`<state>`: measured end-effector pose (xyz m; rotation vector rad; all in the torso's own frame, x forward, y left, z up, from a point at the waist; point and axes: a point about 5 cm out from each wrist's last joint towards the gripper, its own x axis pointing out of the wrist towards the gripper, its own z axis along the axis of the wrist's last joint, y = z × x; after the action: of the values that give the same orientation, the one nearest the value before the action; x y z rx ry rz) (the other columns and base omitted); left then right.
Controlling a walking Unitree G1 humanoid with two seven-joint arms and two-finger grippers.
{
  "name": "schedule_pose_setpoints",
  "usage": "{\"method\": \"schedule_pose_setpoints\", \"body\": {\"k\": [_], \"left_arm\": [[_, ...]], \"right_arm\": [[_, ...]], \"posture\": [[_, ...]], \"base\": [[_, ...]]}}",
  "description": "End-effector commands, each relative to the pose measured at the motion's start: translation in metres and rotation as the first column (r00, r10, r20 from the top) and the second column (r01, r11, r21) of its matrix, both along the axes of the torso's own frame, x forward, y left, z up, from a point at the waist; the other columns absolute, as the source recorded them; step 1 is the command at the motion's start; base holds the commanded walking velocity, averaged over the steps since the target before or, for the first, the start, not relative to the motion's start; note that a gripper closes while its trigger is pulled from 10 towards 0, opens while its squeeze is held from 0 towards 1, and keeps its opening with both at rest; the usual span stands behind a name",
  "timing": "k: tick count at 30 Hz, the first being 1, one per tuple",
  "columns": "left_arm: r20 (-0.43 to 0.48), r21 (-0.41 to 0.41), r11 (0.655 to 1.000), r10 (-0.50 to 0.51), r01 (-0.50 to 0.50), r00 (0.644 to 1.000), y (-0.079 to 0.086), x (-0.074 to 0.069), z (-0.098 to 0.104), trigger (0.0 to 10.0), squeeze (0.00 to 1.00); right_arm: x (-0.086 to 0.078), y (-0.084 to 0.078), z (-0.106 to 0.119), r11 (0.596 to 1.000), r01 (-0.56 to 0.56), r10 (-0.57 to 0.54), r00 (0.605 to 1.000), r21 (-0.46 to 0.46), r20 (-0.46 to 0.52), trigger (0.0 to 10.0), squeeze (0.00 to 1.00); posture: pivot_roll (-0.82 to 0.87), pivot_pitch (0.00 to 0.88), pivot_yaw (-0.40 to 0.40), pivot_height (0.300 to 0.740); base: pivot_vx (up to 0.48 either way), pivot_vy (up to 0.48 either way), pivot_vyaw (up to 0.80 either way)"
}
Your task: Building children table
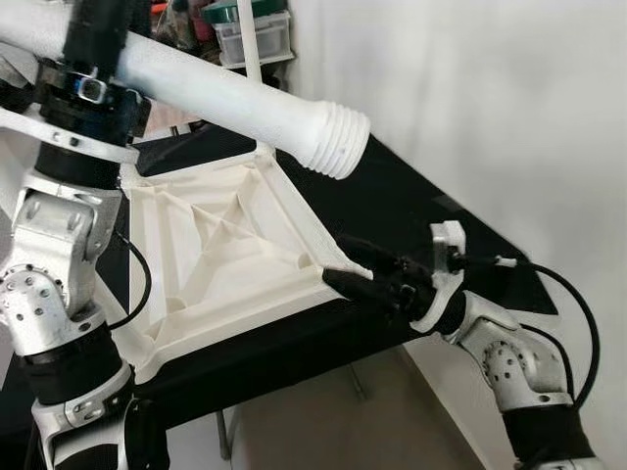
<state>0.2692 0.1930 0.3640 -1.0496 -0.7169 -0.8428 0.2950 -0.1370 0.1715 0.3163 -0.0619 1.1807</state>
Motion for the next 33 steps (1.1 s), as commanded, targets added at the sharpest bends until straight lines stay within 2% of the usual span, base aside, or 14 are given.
{"method": "schedule_pose_setpoints", "body": {"k": [1,5,7,8,9,12,13,14,15,16,18,21,25,33], "left_arm": [[-0.014,0.015,0.999,0.036,-0.036,0.999,0.0,0.003,0.001,0.0,0.0],[-0.035,0.042,0.997,0.064,-0.062,0.997,0.0,0.006,-0.002,0.0,0.0],[-0.063,0.204,0.967,0.171,-0.155,0.983,-0.006,0.013,-0.008,0.0,0.0],[-0.063,0.204,0.967,0.171,-0.155,0.983,-0.006,0.013,-0.008,0.0,0.0],[-0.066,0.332,0.92,0.246,-0.211,0.967,-0.013,0.02,-0.016,0.0,0.0],[-0.06,0.413,0.878,0.292,-0.242,0.955,-0.017,0.024,-0.021,0.0,0.0],[-0.019,0.609,0.737,0.384,-0.294,0.923,-0.029,0.032,-0.041,0.0,0.0],[-0.019,0.609,0.737,0.384,-0.294,0.923,-0.029,0.032,-0.041,0.0,0.0],[0.005,0.668,0.678,0.408,-0.306,0.913,-0.033,0.034,-0.049,0.0,0.0],[0.005,0.668,0.678,0.408,-0.306,0.913,-0.033,0.034,-0.049,0.0,0.0],[0.043,0.772,0.565,0.41,-0.29,0.911,-0.044,0.036,-0.069,0.0,0.0],[0.041,0.814,0.527,0.366,-0.243,0.93,-0.055,0.035,-0.082,0.0,0.0],[0.028,0.847,0.507,0.254,-0.158,0.967,-0.071,0.03,-0.098,0.0,0.0],[0.055,0.84,0.532,0.111,-0.106,0.992,-0.09,0.018,-0.102,0.0,0.0]], "right_arm": [[0.001,0.003,-0.003,1.0,0.009,-0.009,1.0,-0.024,0.0,10.0,1.0],[-0.001,0.004,-0.005,0.999,-0.002,0.003,1.0,-0.045,0.006,10.0,1.0],[-0.006,0.004,-0.01,0.984,-0.045,0.053,0.998,-0.172,0.042,10.0,1.0],[-0.006,0.004,-0.01,0.984,-0.045,0.053,0.998,-0.172,0.042,10.0,1.0],[-0.009,0.003,-0.014,0.96,-0.079,0.099,0.993,-0.269,0.061,10.0,1.0],[-0.011,0.002,-0.016,0.937,-0.102,0.132,0.989,-0.333,0.07,10.0,1.0],[-0.014,-0.004,-0.015,0.899,-0.124,0.178,0.98,-0.421,0.09,10.0,1.0],[-0.014,-0.004,-0.015,0.899,-0.124,0.178,0.98,-0.421,0.09,10.0,1.0],[-0.014,-0.007,-0.013,0.891,-0.123,0.183,0.978,-0.438,0.1,10.0,1.0],[-0.014,-0.007,-0.013,0.891,-0.123,0.183,0.978,-0.438,0.1,10.0,1.0],[-0.009,-0.014,-0.002,0.89,-0.082,0.162,0.977,-0.449,0.142,10.0,1.0],[-0.004,-0.013,0.007,0.889,-0.042,0.136,0.975,-0.456,0.176,10.0,1.0],[0.013,-0.002,0.0,0.833,0.066,0.065,0.974,-0.55,0.215,10.0,1.0],[0.024,0.042,-0.005,0.832,0.042,0.071,0.981,-0.553,0.182,10.0,0.98]], "posture": [[-0.08,0.0,0.06,0.74],[-0.08,0.0,0.059,0.74],[-0.07,0.0,0.062,0.74],[-0.07,0.0,0.062,0.74],[-0.07,0.0,0.062,0.74],[-0.07,0.0,0.062,0.74],[-0.07,0.0,0.063,0.74],[-0.07,0.0,0.063,0.74],[-0.07,0.0,0.063,0.74],[-0.07,0.0,0.063,0.74],[-0.07,0.0,0.067,0.74],[-0.08,0.0,0.069,0.74],[-0.09,0.0,0.077,0.74],[-0.06,0.0,0.066,0.74]], "base": [[0.0,0.0,0.0],[0.0,0.0,0.0],[0.0,0.0,0.0],[0.0,0.0,0.0],[0.0,0.0,0.0],[0.0,0.0,0.0],[0.0,0.0,0.0],[0.0,0.0,0.0],[0.0,0.0,0.0],[0.0,0.0,0.0],[0.0,0.0,0.0],[0.0,0.0,0.0],[0.0,0.0,0.0],[0.0,0.0,0.0]]}}
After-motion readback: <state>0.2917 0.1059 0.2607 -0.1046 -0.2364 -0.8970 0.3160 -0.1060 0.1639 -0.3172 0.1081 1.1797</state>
